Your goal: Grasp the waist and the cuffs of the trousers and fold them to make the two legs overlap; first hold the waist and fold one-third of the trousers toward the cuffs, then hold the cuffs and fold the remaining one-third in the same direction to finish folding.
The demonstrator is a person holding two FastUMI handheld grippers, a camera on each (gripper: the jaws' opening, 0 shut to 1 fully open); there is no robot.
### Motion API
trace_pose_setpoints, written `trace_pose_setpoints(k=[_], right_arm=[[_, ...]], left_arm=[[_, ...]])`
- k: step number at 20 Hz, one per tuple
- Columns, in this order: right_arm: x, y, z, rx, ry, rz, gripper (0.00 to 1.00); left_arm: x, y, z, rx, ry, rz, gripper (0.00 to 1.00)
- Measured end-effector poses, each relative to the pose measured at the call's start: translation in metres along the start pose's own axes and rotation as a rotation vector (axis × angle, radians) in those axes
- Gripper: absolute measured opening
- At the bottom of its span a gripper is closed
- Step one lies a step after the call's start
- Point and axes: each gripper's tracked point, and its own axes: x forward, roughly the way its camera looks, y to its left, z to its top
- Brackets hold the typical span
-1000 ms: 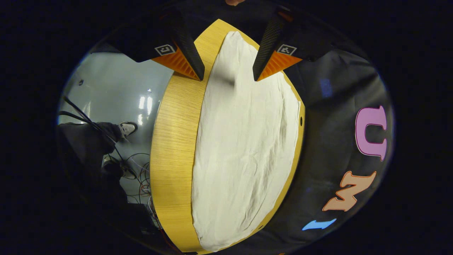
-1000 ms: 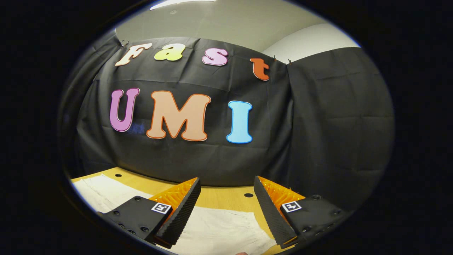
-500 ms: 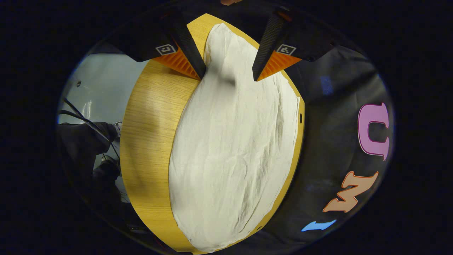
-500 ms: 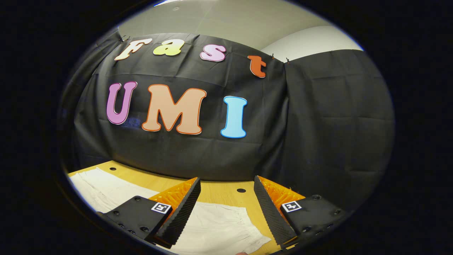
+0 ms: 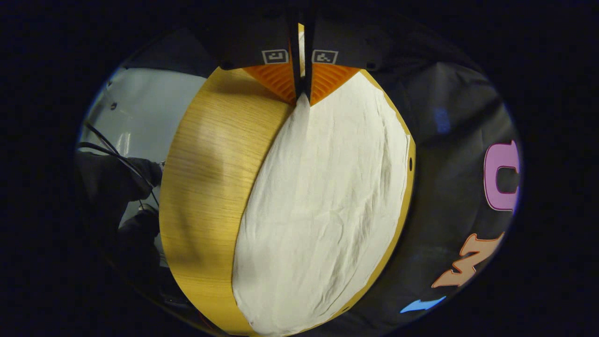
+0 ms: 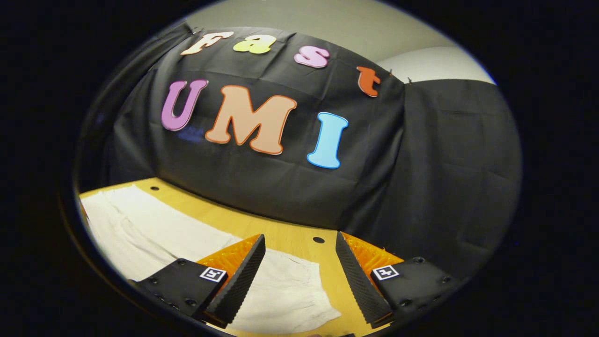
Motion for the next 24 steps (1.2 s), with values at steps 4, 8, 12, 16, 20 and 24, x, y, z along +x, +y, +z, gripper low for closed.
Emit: trace_pose_setpoints(k=[4,8,12,16,20,24], right_arm=[[-0.010,-0.003,-0.034,-0.163,0.054,0.067,0.98],[-0.022,-0.010,-0.073,-0.331,0.113,0.122,0.98],[-0.041,-0.004,-0.121,-0.531,0.186,0.239,0.98],[-0.048,0.000,-0.152,-0.734,0.205,0.339,0.98],[-0.058,0.015,-0.187,-0.863,0.247,0.461,1.00],[-0.062,0.019,-0.222,-0.960,0.307,0.536,1.00]], left_arm=[[0.001,0.001,0.001,-0.009,0.009,0.057,0.00],[0.001,0.002,0.002,-0.070,0.014,0.067,0.00],[0.002,0.001,0.002,-0.060,0.015,0.085,0.00],[0.003,0.001,0.002,-0.084,0.019,0.110,0.00],[0.003,0.001,0.002,-0.072,0.021,0.119,0.00],[0.003,0.001,0.002,-0.085,0.029,0.123,0.00]])
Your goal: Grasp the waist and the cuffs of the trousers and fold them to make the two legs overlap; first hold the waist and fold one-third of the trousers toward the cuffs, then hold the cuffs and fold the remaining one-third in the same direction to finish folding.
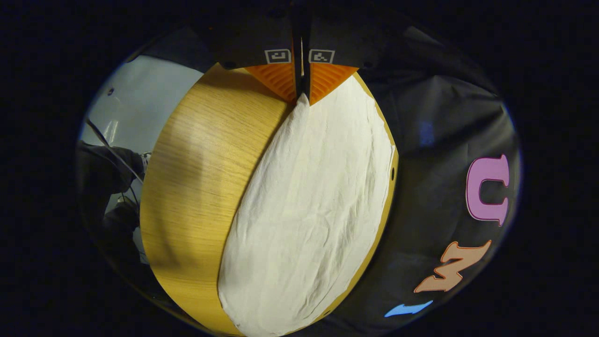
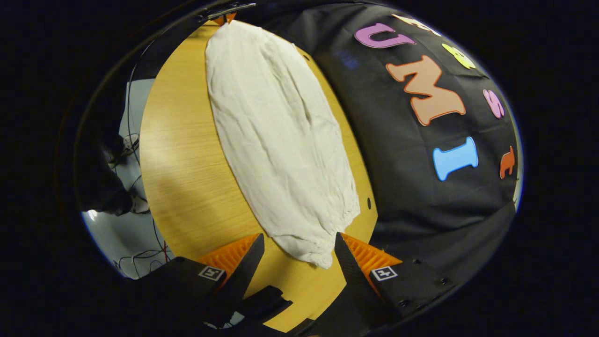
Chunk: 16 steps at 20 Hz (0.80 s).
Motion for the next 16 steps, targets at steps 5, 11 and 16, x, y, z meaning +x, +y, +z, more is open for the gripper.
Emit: trace_pose_setpoints(k=[5,11,16], right_arm=[[0.014,0.011,0.004,-0.072,0.012,0.043,0.95],[0.036,0.013,0.006,-0.070,0.024,0.069,0.74],[0.041,0.021,0.005,-0.135,0.012,0.083,0.11]], left_arm=[[0.000,0.000,0.000,0.003,0.009,-0.001,0.00],[0.000,-0.001,-0.001,-0.009,0.036,-0.002,0.00],[0.001,0.002,-0.002,-0.082,0.077,0.001,0.00]])
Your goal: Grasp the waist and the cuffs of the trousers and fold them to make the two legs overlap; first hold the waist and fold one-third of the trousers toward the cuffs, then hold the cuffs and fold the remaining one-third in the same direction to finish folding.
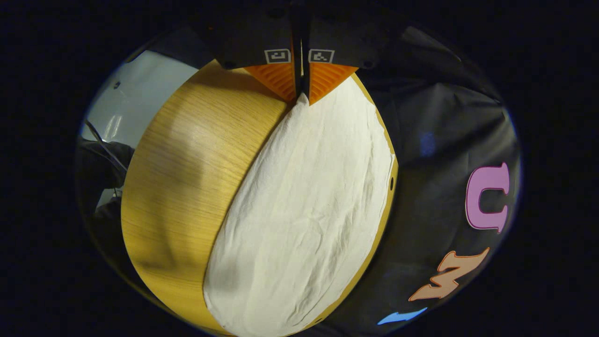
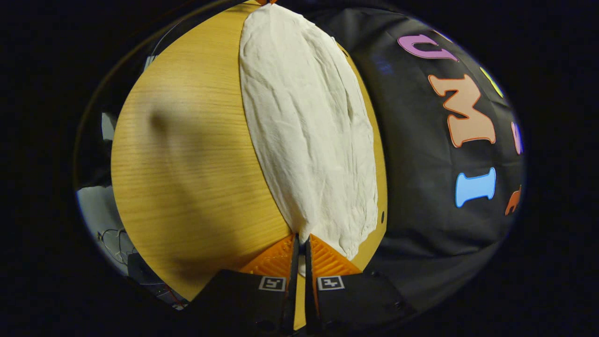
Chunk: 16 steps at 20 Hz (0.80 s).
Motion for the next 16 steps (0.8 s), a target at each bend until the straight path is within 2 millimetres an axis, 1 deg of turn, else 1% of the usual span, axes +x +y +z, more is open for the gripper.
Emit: trace_pose_setpoints(k=[1,2,5,7,9,11,12,13,15,16], right_arm=[[-0.002,0.001,-0.002,0.051,-0.004,0.021,0.11],[-0.004,-0.003,-0.001,0.090,-0.012,0.022,0.06],[-0.014,-0.026,0.003,0.135,-0.045,-0.022,0.06],[-0.020,-0.041,0.005,0.180,-0.063,-0.050,0.06],[-0.026,-0.059,0.009,0.209,-0.080,-0.084,0.05],[-0.025,-0.082,0.011,0.234,-0.080,-0.118,0.06],[-0.024,-0.092,0.013,0.252,-0.076,-0.135,0.06],[-0.022,-0.104,0.016,0.274,-0.072,-0.152,0.06],[-0.016,-0.125,0.021,0.316,-0.053,-0.187,0.06],[-0.012,-0.134,0.022,0.334,-0.041,-0.203,0.06]], left_arm=[[-0.001,0.006,0.001,-0.028,0.010,0.016,0.00],[-0.005,0.014,0.005,-0.047,0.013,0.043,0.00],[-0.015,0.038,0.017,-0.067,0.045,0.110,0.00],[-0.021,0.071,0.025,-0.087,0.058,0.177,0.00],[-0.023,0.097,0.035,-0.140,0.054,0.236,0.00],[-0.022,0.121,0.045,-0.172,0.039,0.280,0.00],[-0.026,0.130,0.049,-0.175,0.032,0.294,0.00],[-0.022,0.142,0.054,-0.174,0.025,0.306,0.00],[-0.019,0.156,0.059,-0.185,0.024,0.322,0.00],[-0.016,0.167,0.066,-0.184,0.009,0.332,0.00]])
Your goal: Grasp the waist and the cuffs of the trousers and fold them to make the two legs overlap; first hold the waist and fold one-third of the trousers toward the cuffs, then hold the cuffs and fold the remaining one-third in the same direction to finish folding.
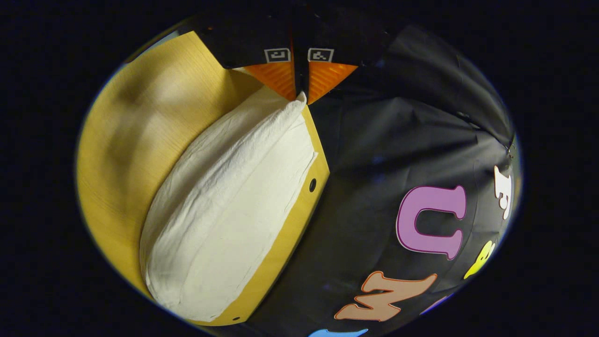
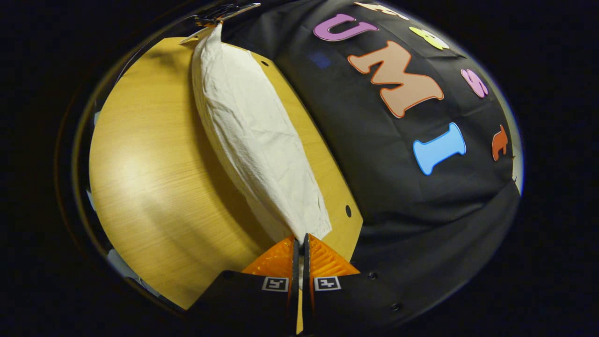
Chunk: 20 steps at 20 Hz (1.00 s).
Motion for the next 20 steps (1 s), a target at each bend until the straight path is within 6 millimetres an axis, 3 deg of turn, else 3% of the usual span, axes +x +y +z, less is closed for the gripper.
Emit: trace_pose_setpoints(k=[6,10,15,20], right_arm=[[0.039,-0.038,0.028,0.071,0.040,-0.085,0.06],[0.079,-0.058,0.044,0.127,0.054,-0.151,0.03],[0.124,-0.056,0.051,0.297,0.108,-0.194,0.03],[0.178,-0.042,0.054,0.368,0.176,-0.201,0.06]], left_arm=[[0.044,0.049,0.040,-0.124,-0.072,0.037,0.00],[0.079,0.067,0.067,-0.184,-0.106,0.037,0.00],[0.129,0.075,0.096,-0.258,-0.164,0.044,0.00],[0.185,0.064,0.114,-0.318,-0.155,0.016,0.00]])
